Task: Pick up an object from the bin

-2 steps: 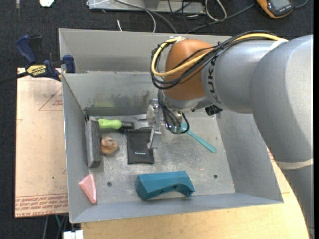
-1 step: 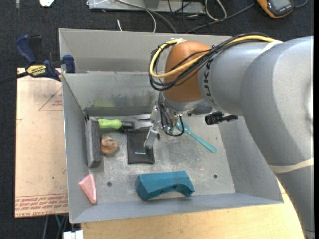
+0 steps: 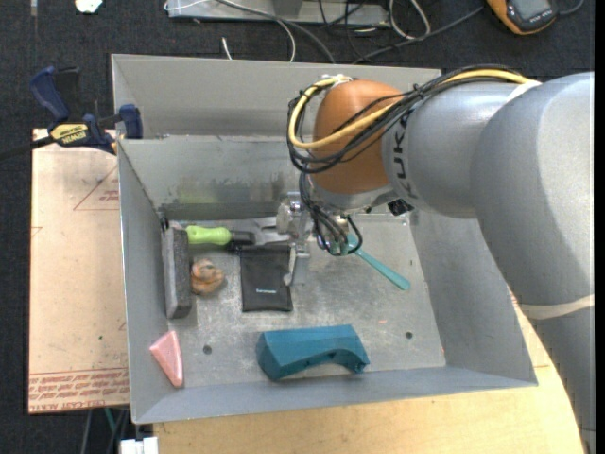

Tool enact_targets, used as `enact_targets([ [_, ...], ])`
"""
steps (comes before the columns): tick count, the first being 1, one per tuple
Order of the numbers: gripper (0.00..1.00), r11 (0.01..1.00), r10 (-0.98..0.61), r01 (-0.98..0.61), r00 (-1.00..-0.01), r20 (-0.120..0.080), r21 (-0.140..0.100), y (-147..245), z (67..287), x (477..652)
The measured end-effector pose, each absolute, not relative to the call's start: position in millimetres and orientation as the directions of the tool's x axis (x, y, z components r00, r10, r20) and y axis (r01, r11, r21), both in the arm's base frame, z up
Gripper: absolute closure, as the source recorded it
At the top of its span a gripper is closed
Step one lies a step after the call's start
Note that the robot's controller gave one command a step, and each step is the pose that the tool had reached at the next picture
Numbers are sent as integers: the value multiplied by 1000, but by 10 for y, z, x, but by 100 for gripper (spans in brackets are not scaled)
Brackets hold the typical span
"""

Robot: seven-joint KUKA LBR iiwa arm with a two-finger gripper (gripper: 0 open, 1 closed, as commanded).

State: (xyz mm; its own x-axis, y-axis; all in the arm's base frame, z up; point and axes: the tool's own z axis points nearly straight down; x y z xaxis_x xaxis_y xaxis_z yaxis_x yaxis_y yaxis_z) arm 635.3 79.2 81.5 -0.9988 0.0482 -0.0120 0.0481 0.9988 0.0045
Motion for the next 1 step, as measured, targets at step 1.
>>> enact_targets([
  [1,0,997,-71,-71,-997,-14,4,799,770,6314],
])
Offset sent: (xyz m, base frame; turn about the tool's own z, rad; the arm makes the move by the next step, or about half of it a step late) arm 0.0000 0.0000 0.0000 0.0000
